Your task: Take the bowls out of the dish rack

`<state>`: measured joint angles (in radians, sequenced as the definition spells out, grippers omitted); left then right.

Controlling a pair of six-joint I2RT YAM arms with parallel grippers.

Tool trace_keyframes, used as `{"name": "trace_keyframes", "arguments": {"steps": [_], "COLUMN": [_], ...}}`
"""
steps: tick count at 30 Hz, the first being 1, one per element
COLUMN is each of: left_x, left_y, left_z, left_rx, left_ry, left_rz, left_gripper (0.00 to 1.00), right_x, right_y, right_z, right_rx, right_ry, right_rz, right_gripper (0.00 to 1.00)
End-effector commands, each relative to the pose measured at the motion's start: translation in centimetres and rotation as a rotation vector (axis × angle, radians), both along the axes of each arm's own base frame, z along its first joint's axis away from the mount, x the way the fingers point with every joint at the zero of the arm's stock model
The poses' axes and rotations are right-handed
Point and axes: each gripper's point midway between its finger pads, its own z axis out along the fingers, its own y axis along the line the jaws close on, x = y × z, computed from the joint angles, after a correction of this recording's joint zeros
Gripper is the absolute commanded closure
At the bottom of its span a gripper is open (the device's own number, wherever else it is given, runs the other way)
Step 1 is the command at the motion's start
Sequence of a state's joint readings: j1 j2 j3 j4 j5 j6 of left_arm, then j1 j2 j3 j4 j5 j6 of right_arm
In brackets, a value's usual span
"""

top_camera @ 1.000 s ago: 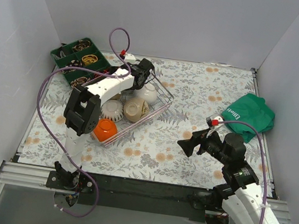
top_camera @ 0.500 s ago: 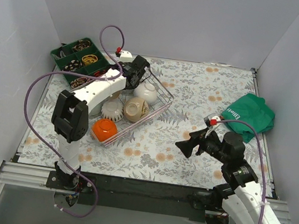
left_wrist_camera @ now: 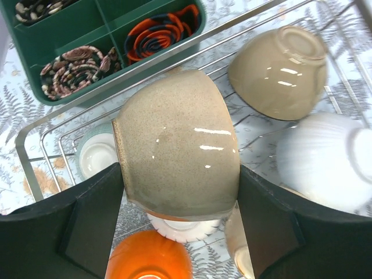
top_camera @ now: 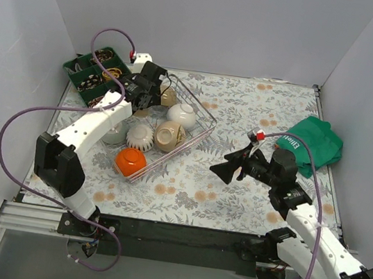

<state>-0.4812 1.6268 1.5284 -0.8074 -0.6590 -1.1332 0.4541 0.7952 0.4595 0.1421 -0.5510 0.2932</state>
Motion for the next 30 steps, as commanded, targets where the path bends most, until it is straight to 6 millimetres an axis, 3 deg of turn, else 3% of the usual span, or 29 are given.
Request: {"name": "trace_keyframes", "arguments": {"steps": [1,3,11,15,17,18,20,24,26,30], "left_x": [0.3,0.0,-1.0,-1.8,-2.2,-2.4,-3.0,-4.0,-4.8,-6.2], "left_y": [-1.3,-2.2,-3.7,-5.1,-6.3,-6.6,-7.4,-9.1,-10.3,-12.5], "left_z": [5.4,6.0,7.3,8.7,9.1,9.3,10.0,11.2,11.9,13.0], "left_rx": [-0.107,-0.152,-0.224,-0.288,-0.316,-0.323,-0.338,-0.384,-0.424,-0.5], "left_ry": [-0.154,-0.163,-0.167,-0.185,-0.179,-0.18,-0.188,-0.203,-0.206,-0.212], "left_rz": [-0.087,-0.135,-0.229,-0.311,-0.384,-0.407,-0.462,-0.562,-0.631,-0.743], "left_gripper": [1.0,1.0,1.0,1.0,1.0,1.0,1.0,1.0,1.0,1.0], "right_x": [1.2,1.3,3.8,5.7,6.3,6.9,7.3,8.8,9.3,11.2], "right_y": [2.3,3.0,5.1,6.0,6.4,6.7,7.2,8.2,8.6,9.5], "right_z": [5.6,6.9,7.9,7.9,9.0,8.3,9.2,8.7,9.4,8.3], "right_rx": [0.149,0.196,0.28,0.312,0.348,0.347,0.38,0.408,0.432,0.43], "right_ry": [-0.11,-0.133,-0.099,-0.062,-0.072,-0.049,-0.053,-0.017,-0.02,0.01], "right_rz": [0.059,0.082,0.082,0.054,0.058,0.057,0.07,0.074,0.084,0.068], "right_gripper": [0.02,0.04,0.06,0.07,0.09,0.1,0.11,0.12,0.14,0.15]}}
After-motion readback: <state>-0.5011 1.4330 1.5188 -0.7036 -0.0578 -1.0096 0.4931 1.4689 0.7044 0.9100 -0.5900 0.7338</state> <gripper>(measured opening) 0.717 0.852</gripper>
